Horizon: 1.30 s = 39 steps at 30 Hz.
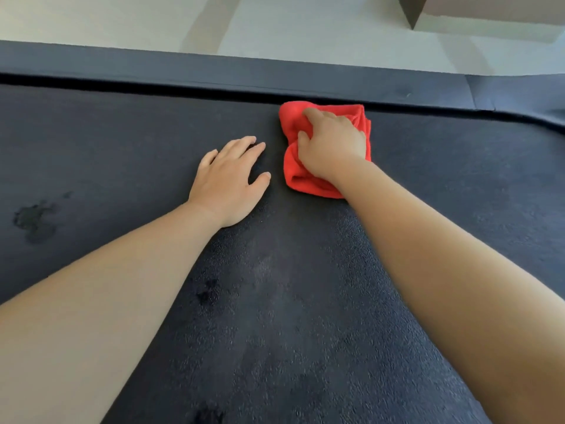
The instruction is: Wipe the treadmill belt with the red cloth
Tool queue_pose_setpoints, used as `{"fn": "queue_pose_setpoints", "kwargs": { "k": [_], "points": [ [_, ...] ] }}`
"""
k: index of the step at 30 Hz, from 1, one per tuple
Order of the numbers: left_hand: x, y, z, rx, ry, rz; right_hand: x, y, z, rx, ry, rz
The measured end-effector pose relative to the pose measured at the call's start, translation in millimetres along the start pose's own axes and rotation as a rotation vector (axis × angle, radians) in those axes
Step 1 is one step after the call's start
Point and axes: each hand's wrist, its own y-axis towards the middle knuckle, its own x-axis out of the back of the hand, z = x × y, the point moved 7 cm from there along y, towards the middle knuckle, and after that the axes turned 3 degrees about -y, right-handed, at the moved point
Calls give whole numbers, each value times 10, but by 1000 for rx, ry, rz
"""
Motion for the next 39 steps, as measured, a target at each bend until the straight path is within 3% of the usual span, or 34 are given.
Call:
{"fn": "queue_pose_setpoints", "kwargs": {
  "k": [6, 11, 16, 28, 39],
  "points": [
    [70, -120, -73, 6, -23, -6, 71, -874, 53, -4, -26, -18],
    [105, -794, -116, -68, -8, 76, 120, -1658, 268, -39, -37, -13],
    [293, -1542, 43, -177, -28, 140, 91, -2485, 691, 86, -81, -35],
    [446, -1785, 115, -133, -25, 13, -7, -1724, 782, 21, -36, -6],
    [461, -2348, 177, -130, -25, 128, 150, -3087, 845, 181, -53, 54]
  ]
}}
